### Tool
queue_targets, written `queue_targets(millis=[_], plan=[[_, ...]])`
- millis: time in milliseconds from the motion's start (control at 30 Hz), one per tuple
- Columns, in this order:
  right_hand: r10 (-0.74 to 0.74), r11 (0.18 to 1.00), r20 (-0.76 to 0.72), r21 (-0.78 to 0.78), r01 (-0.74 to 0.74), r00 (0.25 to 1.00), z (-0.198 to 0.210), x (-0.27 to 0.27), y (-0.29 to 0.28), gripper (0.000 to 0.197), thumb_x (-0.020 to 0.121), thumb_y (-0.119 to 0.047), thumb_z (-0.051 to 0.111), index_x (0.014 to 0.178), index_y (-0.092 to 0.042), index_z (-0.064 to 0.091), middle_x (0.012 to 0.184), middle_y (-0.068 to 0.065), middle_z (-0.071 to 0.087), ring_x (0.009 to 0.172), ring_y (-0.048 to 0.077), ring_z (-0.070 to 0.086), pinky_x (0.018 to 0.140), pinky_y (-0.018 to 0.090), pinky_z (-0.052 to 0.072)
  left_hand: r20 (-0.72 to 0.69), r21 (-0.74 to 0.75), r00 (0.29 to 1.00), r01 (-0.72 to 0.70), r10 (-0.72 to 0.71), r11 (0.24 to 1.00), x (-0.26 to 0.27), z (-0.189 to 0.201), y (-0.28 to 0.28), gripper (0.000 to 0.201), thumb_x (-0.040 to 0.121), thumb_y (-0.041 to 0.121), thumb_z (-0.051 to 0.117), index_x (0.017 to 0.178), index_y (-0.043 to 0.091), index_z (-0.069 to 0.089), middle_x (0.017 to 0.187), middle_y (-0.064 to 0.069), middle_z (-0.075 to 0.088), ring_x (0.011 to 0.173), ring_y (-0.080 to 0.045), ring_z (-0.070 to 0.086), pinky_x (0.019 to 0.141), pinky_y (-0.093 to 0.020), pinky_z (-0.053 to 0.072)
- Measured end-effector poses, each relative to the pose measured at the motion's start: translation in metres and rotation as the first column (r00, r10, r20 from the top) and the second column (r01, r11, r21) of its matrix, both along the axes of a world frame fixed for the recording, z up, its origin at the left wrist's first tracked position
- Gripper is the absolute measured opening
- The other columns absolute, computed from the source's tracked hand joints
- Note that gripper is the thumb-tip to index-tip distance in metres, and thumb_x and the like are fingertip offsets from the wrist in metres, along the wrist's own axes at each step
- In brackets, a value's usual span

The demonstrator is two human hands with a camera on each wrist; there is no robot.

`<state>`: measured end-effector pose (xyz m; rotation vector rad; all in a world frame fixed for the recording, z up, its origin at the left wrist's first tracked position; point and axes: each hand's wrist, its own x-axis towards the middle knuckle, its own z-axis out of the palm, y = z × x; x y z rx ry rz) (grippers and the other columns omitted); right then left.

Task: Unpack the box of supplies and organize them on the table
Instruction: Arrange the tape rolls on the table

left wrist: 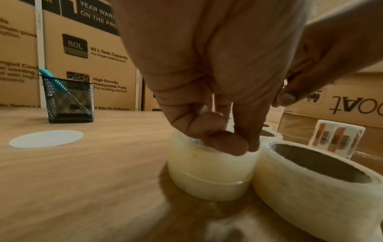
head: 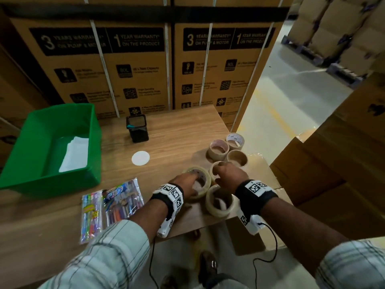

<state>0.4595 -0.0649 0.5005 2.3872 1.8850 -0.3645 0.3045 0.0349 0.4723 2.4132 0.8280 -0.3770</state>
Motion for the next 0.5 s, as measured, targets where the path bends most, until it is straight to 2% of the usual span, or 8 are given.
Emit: queue_targets(millis=[100, 233, 333, 400, 500], plan=[[0.036, 0.999, 0.044, -0.008, -0.035, 0.998, -0.006, 0.003, 0.002, 0.025, 0.085, -0.027, 0.058, 0.108, -0.015, 0.06, 0.112, 0.008, 0.06, 0.104, 0.028, 0.058, 0.083, 0.039, 0.053, -0.004, -0.034, 1.0, 0.007, -0.007, 0.999, 0.004, 0.0, -0.01, 0.049, 0.086, 0.028, 0.064, 0.132, 0.019, 0.049, 0.132, -0.009, 0.058, 0.119, -0.028, 0.056, 0.102, -0.035, 0.044], [0.03, 0.999, 0.025, -0.046, -0.029, 0.999, -0.009, 0.011, 0.005, 0.026, 0.085, -0.026, 0.058, 0.109, -0.015, 0.061, 0.116, 0.008, 0.062, 0.105, 0.028, 0.059, 0.086, 0.039, 0.052, -0.072, -0.02, 0.997, -0.011, 0.009, 1.0, 0.007, -0.003, -0.023, 0.025, 0.09, 0.026, 0.054, 0.113, 0.019, 0.06, 0.122, -0.011, 0.063, 0.11, -0.031, 0.06, 0.096, -0.038, 0.048], [0.012, 0.997, 0.016, -0.072, -0.011, 1.0, -0.01, 0.019, 0.003, 0.031, 0.086, -0.026, 0.058, 0.116, -0.017, 0.06, 0.119, 0.007, 0.063, 0.107, 0.028, 0.059, 0.09, 0.037, 0.051, -0.123, 0.054, 0.992, -0.012, 0.019, 0.998, 0.004, 0.001, -0.015, 0.022, 0.09, 0.031, 0.052, 0.105, 0.019, 0.061, 0.118, -0.013, 0.064, 0.106, -0.032, 0.06, 0.091, -0.036, 0.047], [0.02, 0.996, 0.026, -0.084, -0.018, 0.999, -0.009, 0.023, 0.005, 0.03, 0.087, -0.026, 0.057, 0.116, -0.018, 0.061, 0.119, 0.007, 0.064, 0.107, 0.028, 0.061, 0.089, 0.034, 0.051, -0.135, 0.083, 0.991, 0.0, 0.011, 0.997, 0.001, 0.007, -0.003, 0.023, 0.089, 0.029, 0.055, 0.109, 0.021, 0.062, 0.123, -0.01, 0.063, 0.108, -0.031, 0.06, 0.091, -0.035, 0.047], [0.019, 0.993, 0.045, -0.118, -0.013, 0.999, -0.004, 0.022, 0.013, 0.026, 0.088, -0.025, 0.055, 0.112, -0.019, 0.064, 0.112, 0.006, 0.068, 0.103, 0.026, 0.064, 0.084, 0.033, 0.051, -0.123, 0.136, 0.99, -0.051, 0.068, 0.989, -0.008, 0.017, 0.015, 0.038, 0.088, 0.026, 0.058, 0.127, 0.025, 0.057, 0.134, -0.005, 0.057, 0.118, -0.029, 0.056, 0.098, -0.034, 0.046]])
